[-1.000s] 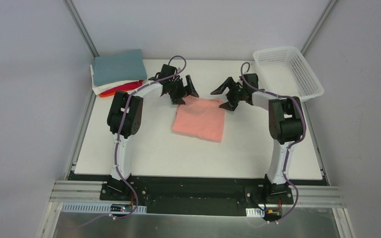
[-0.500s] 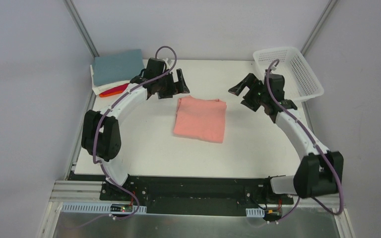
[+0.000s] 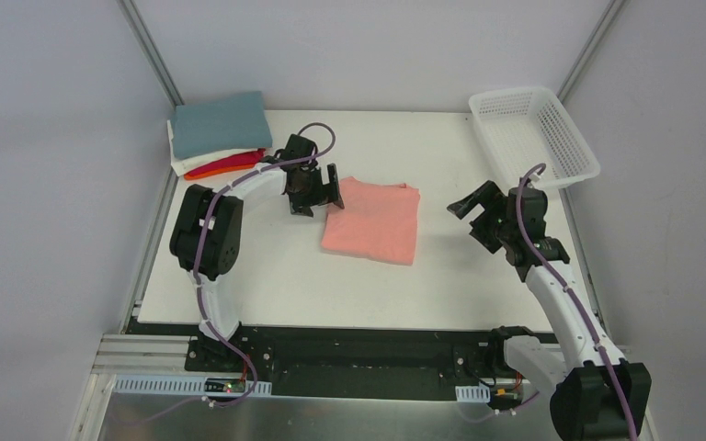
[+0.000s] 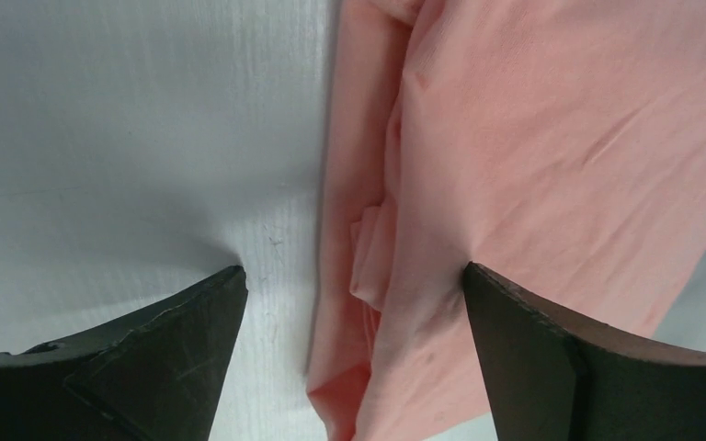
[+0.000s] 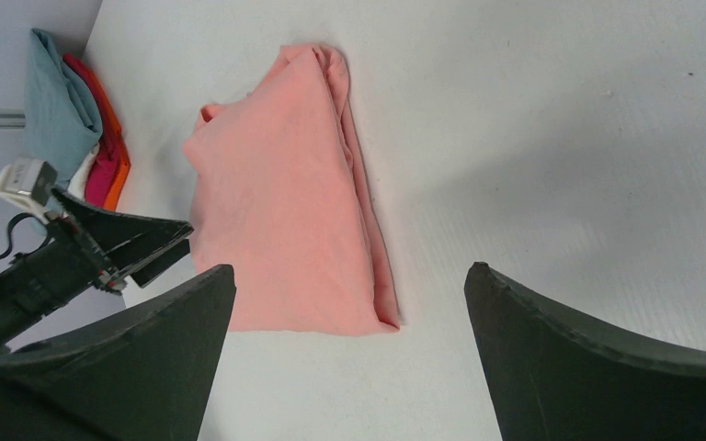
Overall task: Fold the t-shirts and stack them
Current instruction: Put the neatly folded tshirt into the corner of the board with the left arm
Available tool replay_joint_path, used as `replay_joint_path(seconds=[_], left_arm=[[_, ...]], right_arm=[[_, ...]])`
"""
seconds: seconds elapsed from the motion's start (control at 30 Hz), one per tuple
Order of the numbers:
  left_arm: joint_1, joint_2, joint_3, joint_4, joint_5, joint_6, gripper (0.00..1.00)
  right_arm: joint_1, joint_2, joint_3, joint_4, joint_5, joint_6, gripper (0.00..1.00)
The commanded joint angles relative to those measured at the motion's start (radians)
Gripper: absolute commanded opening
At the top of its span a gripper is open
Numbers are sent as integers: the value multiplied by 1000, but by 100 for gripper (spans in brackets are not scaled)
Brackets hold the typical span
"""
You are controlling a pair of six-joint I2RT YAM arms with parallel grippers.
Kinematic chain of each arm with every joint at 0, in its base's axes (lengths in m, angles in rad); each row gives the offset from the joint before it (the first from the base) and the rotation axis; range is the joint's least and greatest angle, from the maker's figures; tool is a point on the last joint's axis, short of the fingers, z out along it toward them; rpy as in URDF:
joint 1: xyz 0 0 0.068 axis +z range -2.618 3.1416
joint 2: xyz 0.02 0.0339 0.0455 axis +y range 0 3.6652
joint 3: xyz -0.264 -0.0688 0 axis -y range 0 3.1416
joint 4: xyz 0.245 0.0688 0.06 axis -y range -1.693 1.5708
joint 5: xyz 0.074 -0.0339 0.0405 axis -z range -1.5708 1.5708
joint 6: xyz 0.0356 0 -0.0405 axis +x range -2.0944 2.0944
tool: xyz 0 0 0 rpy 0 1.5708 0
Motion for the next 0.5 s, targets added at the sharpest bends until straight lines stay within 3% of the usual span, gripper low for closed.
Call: replay_joint_path(seconds=[0.0,0.2,0.47], left_arm=[[-10,29,17,-18,36,-22,84],[-67,51,-24,-11,10,-38,69],[-141,103,-41,-16,-179,-89,49]], right_arm=[[-4,-16,19,-74,25,-36,100],[-5,19,24,-87,17,-50,100],[-6,40,30,-97,20,-63,99]])
